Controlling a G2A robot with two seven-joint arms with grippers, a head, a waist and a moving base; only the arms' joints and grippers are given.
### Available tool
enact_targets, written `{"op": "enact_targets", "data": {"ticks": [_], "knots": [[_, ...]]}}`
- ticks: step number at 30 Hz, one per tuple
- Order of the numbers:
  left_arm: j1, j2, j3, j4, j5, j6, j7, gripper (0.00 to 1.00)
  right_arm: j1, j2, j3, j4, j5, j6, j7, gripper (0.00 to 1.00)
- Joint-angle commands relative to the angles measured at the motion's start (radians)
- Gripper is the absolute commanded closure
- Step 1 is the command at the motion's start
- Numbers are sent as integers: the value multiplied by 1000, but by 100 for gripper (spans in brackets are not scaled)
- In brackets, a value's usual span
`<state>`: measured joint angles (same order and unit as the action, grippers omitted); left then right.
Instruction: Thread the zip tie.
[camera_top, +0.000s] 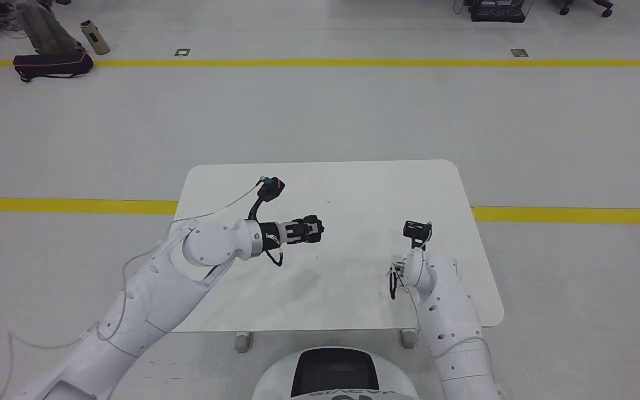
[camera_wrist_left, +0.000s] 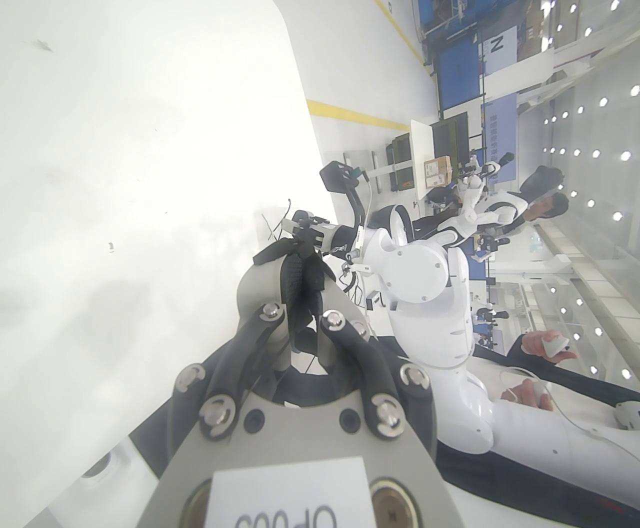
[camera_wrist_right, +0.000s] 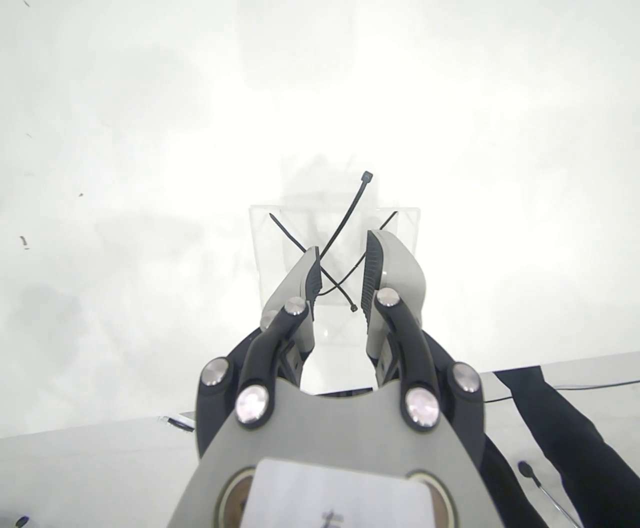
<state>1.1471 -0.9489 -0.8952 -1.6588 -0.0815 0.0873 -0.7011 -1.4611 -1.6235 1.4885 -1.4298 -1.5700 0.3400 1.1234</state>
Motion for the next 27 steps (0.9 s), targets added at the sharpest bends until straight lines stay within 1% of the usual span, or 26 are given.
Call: {"op": "enact_targets", "data": {"ticks": [1, 4, 9, 10, 13, 16, 17, 23, 27], "knots": [[0, 0, 0, 0, 0, 0, 0, 100, 1, 0, 3, 3, 0, 0, -4, 76], [0, 0, 0, 0, 0, 0, 0, 100, 3, -3, 11, 9, 0, 0, -14, 76], [0, 0, 0, 0, 0, 0, 0, 100, 17, -14, 26, 48, 0, 0, -33, 81], [0, 0, 0, 0, 0, 0, 0, 100, 20, -16, 28, 55, 0, 0, -35, 83], [0, 0, 0, 0, 0, 0, 0, 100, 31, -24, 38, 78, 0, 0, -43, 93], [0, 0, 0, 0, 0, 0, 0, 100, 40, -32, 46, 97, 0, 0, -56, 97], [0, 0, 0, 0, 0, 0, 0, 100, 42, -34, 48, 101, 0, 0, -59, 100], [0, 0, 0, 0, 0, 0, 0, 100, 45, -43, 59, 113, 0, 0, -80, 100], [0, 0, 0, 0, 0, 0, 0, 100, 29, -43, 58, 83, 0, 0, -82, 100]]}}
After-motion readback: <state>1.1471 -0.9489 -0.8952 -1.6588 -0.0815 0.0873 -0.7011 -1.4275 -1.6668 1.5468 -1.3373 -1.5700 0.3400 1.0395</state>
